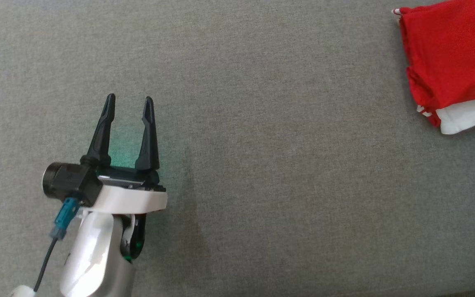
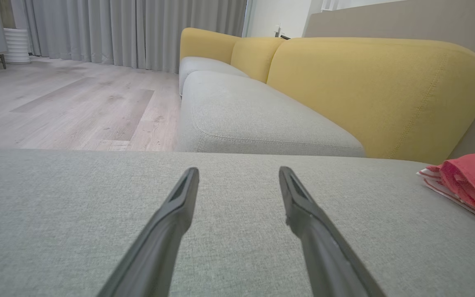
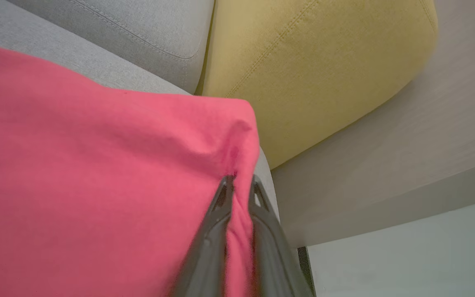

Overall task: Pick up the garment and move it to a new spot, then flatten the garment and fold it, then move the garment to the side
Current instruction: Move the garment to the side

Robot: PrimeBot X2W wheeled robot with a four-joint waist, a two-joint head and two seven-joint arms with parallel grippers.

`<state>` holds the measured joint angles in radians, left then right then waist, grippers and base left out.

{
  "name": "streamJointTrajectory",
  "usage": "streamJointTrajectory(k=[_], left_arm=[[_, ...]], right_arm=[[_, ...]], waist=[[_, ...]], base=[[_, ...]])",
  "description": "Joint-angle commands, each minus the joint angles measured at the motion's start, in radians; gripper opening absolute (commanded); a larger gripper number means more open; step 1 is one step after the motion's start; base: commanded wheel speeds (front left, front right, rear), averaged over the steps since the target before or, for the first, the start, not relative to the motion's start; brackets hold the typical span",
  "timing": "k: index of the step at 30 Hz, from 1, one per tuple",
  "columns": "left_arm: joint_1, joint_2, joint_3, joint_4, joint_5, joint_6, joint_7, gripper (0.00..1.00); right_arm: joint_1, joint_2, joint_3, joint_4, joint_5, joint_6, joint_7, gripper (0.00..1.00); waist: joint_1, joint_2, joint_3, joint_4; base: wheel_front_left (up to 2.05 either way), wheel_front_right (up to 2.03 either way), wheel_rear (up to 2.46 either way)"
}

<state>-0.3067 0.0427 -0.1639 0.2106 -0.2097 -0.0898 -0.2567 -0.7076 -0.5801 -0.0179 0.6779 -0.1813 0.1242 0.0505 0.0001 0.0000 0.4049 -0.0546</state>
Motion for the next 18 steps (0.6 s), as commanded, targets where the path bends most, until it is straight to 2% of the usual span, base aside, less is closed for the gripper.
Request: streamJointTrajectory(k=[1, 2, 3, 4, 11, 18], left_arm=[[-0.025, 0.008, 0.034, -0.028, 0.011, -0.006, -0.005, 1.00], [-0.024, 0.008, 0.036, -0.027, 0.011, -0.007, -0.005, 1.00], [-0.023, 0.008, 0.037, -0.025, 0.010, -0.007, -0.005, 1.00], [-0.021, 0.008, 0.038, -0.023, 0.010, -0.008, -0.005, 1.00], [0.005, 0.008, 0.053, -0.020, -0.001, -0.001, -0.005, 1.00], [0.061, 0.008, 0.067, -0.032, -0.016, 0.015, -0.005, 1.00]], right_arm=[[-0.002, -0.023, -0.024, -0.020, -0.008, 0.007, 0.004, 0.00], [-0.001, -0.016, -0.037, -0.019, -0.015, 0.007, 0.006, 0.07], [0.003, -0.007, -0.046, -0.021, -0.021, 0.007, 0.004, 0.69], [0.005, 0.006, -0.063, -0.024, -0.021, 0.007, 0.002, 1.00], [0.031, 0.076, -0.076, -0.077, -0.024, 0.007, -0.033, 1.00], [0.075, 0.216, -0.044, -0.221, 0.058, 0.007, -0.084, 1.00]], waist=[[-0.0001, 0.0000, -0.003, 0.001], [-0.0001, 0.0000, -0.006, 0.001], [-0.0001, 0.0000, -0.011, 0.001], [-0.0001, 0.0000, -0.016, 0.001], [-0.0001, 0.0000, -0.100, -0.008], [-0.0001, 0.0000, -0.233, 0.005]], base=[[0.00, 0.00, 0.00], [0.00, 0.00, 0.00], [0.00, 0.00, 0.00], [0.00, 0.00, 0.00], [0.00, 0.00, 0.00], [0.00, 0.00, 0.00]])
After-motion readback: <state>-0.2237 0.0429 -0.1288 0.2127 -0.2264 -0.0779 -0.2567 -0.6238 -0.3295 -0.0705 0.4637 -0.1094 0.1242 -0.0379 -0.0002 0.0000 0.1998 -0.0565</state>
